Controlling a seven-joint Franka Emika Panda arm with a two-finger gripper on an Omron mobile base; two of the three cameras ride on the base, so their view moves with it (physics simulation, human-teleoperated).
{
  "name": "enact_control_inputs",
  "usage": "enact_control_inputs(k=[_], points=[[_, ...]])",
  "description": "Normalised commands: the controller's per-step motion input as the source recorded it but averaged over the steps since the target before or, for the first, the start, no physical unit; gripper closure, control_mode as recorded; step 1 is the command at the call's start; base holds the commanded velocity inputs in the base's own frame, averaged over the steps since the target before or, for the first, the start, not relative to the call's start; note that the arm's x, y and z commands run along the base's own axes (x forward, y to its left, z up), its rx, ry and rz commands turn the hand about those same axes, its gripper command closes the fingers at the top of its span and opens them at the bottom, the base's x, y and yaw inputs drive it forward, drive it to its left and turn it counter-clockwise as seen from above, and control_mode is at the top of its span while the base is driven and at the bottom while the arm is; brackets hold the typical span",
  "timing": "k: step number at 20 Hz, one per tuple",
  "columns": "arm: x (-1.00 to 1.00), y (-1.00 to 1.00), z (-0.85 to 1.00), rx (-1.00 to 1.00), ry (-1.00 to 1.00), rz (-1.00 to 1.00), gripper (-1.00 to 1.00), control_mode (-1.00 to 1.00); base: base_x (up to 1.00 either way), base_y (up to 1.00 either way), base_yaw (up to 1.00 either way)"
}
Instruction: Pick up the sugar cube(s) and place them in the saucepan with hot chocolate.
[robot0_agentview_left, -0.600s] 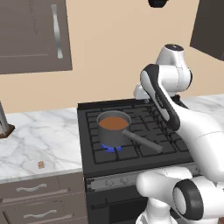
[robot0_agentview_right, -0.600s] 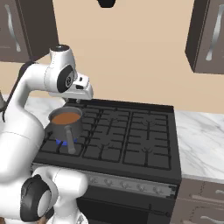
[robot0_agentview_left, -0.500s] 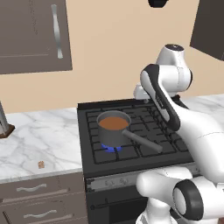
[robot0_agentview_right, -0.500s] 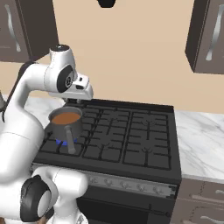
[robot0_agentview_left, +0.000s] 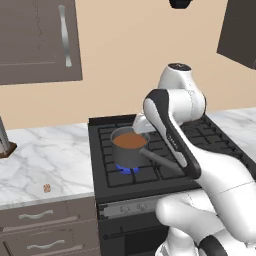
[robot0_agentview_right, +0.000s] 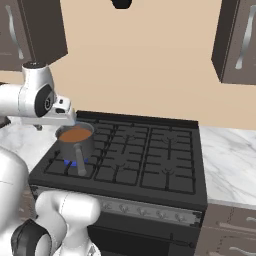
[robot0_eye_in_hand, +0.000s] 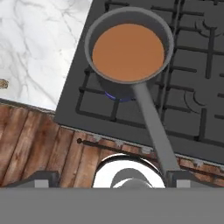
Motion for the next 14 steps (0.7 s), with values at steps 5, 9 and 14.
enact_control_inputs(k=[5,9,14], points=[[-0.07,1.0,-0.94,-0.06,0.21,0.01,-1.0,-1.0,0.0,0.0,0.0],[0.0,1.0,-0.57,-0.18,0.22,-0.02,-1.0,-1.0,0.0,0.0,0.0],[0.03,1.0,-0.26,-0.25,0.2,-0.02,-1.0,-1.0,0.0,0.0,0.0]])
